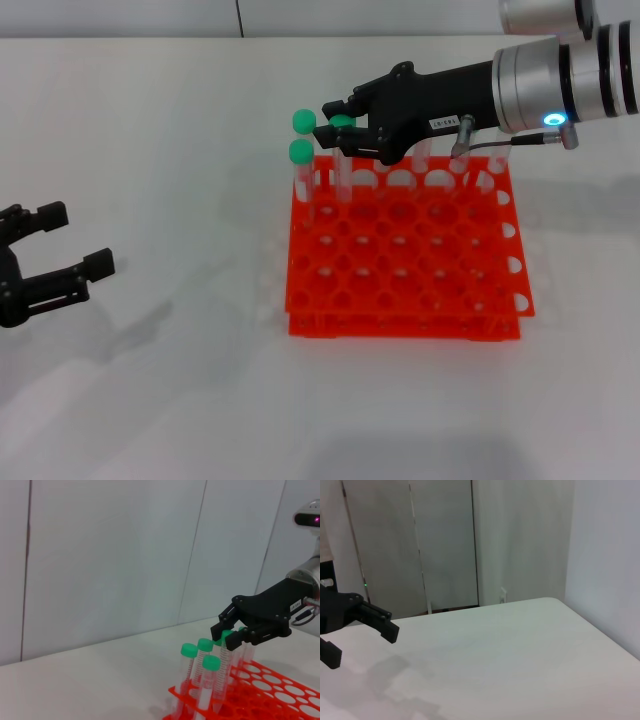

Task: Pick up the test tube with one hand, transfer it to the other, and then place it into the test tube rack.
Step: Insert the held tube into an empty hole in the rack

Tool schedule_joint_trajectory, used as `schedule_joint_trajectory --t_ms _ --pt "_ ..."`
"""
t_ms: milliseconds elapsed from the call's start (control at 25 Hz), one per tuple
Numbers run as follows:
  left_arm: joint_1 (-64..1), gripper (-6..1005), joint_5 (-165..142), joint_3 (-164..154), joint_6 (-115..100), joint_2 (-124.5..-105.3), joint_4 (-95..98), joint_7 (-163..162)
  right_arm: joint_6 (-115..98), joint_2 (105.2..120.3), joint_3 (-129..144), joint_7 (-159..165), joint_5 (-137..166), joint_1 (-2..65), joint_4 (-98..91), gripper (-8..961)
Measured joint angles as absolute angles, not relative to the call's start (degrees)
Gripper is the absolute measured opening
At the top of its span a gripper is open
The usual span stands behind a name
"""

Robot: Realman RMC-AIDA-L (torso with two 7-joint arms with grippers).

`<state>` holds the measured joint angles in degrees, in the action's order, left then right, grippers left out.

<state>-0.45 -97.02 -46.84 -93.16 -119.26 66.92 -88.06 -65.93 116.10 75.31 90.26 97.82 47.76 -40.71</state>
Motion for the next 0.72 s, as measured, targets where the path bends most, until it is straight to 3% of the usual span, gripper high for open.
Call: schedule_joint_trajectory --t_ms 720 --pt "-0.7 881 -97.0 -46.8 -93.2 -119.26 66.3 -88.0 -65.9 116.1 75.2 90.2 97.4 47.8 -40.1 324"
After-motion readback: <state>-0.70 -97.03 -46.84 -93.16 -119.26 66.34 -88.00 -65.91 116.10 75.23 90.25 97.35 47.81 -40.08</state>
